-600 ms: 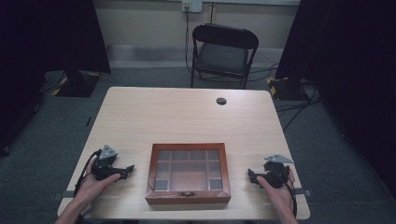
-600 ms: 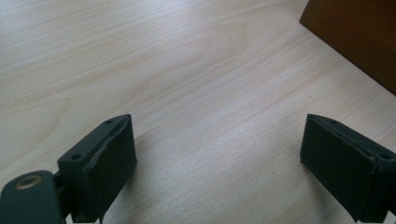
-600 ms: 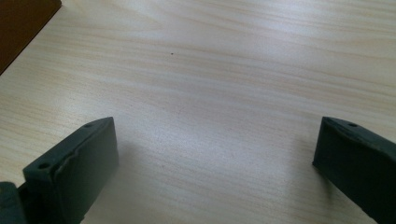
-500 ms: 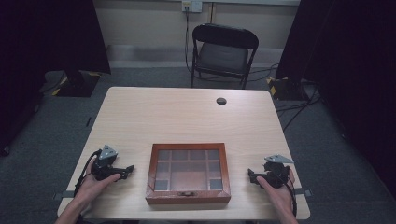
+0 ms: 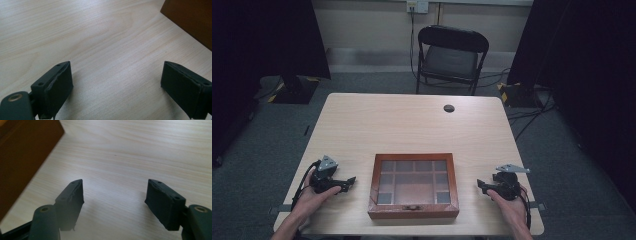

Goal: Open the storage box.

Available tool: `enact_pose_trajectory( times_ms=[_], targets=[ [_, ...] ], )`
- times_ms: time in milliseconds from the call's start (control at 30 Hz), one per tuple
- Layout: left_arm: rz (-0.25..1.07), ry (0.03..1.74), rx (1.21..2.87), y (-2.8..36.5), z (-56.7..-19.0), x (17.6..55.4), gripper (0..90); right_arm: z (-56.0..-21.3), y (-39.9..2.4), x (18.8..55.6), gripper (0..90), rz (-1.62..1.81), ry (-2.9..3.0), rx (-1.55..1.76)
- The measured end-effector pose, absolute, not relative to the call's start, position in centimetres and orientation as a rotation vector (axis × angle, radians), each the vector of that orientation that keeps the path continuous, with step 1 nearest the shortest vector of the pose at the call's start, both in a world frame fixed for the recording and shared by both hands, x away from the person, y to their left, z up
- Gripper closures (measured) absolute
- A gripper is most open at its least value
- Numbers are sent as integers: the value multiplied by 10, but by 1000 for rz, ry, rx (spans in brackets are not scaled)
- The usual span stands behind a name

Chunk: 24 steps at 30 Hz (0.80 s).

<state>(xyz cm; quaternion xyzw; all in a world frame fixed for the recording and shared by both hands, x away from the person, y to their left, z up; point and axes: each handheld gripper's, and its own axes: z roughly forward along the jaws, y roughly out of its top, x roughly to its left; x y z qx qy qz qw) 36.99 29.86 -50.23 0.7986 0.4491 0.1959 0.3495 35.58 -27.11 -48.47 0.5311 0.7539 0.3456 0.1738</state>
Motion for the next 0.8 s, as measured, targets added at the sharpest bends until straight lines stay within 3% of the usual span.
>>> enact_pose_trajectory(
  times_ms=[267, 333, 667, 800],
  targets=[
    [508, 1164, 2069, 299, -502, 370, 97, -466, -258, 352, 426, 1102, 2245, 1415],
    [507, 1164, 2070, 299, -502, 370, 97, -460, -251, 350, 500, 1128, 2290, 1359],
    [506, 1164, 2070, 299, -502, 370, 96, -438, -222, 341, 628, 1270, 2402, 1179],
    [507, 1164, 2070, 299, -502, 370, 96, -429, -193, 338, 700, 1357, 2503, 1025]
  ],
)
